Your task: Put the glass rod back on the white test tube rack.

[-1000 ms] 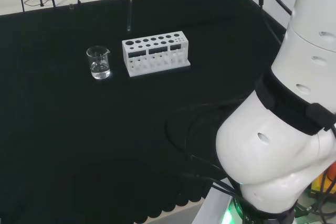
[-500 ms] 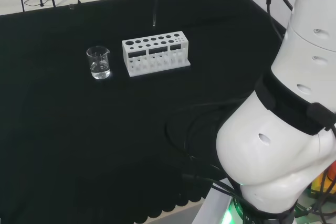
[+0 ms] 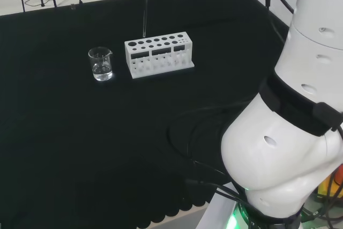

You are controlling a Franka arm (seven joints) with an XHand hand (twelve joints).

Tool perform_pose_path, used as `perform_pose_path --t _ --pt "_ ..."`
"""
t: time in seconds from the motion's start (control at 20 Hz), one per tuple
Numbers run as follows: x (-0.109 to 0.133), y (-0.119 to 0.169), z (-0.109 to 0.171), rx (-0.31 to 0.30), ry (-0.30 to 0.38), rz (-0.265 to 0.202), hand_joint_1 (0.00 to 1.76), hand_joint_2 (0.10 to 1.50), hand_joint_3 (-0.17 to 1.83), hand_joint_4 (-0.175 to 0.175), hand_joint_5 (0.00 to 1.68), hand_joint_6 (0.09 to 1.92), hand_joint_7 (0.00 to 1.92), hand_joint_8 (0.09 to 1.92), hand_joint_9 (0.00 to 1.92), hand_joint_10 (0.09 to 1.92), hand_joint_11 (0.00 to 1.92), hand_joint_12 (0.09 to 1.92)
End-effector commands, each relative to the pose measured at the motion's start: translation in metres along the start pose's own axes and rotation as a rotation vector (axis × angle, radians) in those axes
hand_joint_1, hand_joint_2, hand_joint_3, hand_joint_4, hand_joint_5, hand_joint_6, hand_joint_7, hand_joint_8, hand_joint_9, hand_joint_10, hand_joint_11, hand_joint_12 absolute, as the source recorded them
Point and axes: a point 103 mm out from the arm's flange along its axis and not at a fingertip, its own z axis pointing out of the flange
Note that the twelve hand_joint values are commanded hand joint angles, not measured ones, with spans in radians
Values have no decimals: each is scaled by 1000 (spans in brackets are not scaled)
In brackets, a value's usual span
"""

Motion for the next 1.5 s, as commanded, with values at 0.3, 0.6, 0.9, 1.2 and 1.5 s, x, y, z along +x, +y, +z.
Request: perform_pose_path --t 0.3,0.6,0.9,1.2,1.5 --pt "-5 0 4 1 2 1 1308 1023 0 -175 1165 406 1250 852 1732 496 1724 309" --pt "-13 1 12 13 2 12 1308 1023 0 -175 1165 405 1250 852 1732 497 1724 310" --pt "-15 3 20 24 6 18 1308 1023 0 -175 1165 405 1249 852 1732 497 1723 310" --pt "-26 3 27 34 14 39 1308 1023 0 -175 1165 404 1249 853 1732 497 1723 311" --pt "-32 3 43 47 42 37 1308 1023 0 -175 1166 403 1249 854 1732 497 1723 311"
